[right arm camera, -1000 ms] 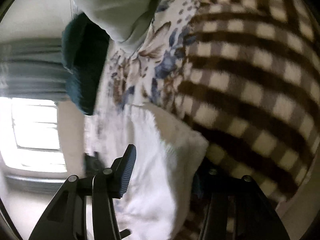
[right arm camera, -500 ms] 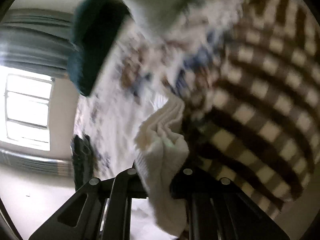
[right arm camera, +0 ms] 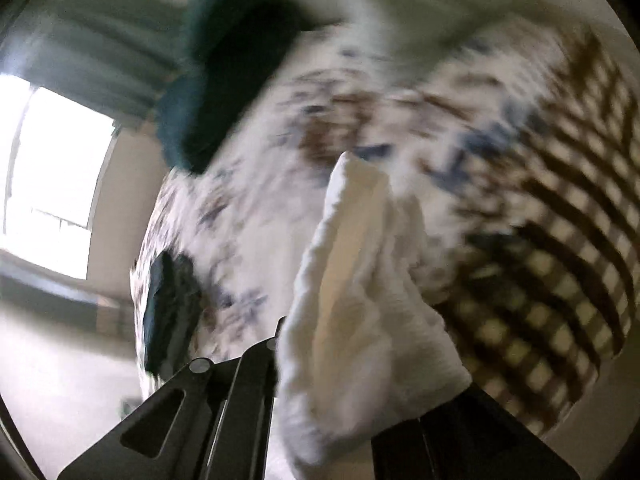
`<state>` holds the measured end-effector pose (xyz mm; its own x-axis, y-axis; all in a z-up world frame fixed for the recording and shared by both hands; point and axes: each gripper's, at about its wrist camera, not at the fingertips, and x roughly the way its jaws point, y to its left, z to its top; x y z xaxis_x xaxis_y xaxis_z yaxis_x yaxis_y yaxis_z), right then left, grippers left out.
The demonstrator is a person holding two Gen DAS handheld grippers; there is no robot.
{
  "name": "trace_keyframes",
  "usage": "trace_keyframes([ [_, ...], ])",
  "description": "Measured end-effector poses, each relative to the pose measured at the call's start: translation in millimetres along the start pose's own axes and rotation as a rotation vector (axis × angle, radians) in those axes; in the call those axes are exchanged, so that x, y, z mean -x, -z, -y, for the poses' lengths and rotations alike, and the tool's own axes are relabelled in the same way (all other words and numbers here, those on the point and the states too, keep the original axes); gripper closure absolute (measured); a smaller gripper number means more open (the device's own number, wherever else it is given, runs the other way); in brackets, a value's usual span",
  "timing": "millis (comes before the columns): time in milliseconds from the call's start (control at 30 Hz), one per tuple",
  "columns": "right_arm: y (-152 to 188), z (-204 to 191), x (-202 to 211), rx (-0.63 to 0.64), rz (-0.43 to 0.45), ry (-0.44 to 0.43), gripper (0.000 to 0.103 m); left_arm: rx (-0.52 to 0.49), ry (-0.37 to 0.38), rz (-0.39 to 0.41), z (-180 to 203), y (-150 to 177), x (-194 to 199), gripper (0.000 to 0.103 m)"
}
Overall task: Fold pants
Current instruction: 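Carry the held leg end with the right gripper over the folded pants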
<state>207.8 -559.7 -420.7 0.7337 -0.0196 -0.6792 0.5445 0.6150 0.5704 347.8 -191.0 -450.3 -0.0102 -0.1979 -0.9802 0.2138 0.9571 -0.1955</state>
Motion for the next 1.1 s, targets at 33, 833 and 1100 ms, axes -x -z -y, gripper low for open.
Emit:
trace_keyframes([
  [33, 4.8, -19.4, 1.8, 0.039, -0.001, 0.003, 0.097, 0.023, 0.013, 0.006, -19.4, 3.3, 7.1, 0.000],
  [833, 403.3, -252.8, -142.5, 0.769, -0.544, 0.160, 0.045, 0.345, 0.005, 0.081, -306.8, 93.7, 58.3, 0.000],
  [1100, 282.8, -179.9, -36.2, 0.304, -0.492, 0.107, 0.027, 0.306, 0.210, -0.003, -248.7, 57.3, 21.7, 0.000],
])
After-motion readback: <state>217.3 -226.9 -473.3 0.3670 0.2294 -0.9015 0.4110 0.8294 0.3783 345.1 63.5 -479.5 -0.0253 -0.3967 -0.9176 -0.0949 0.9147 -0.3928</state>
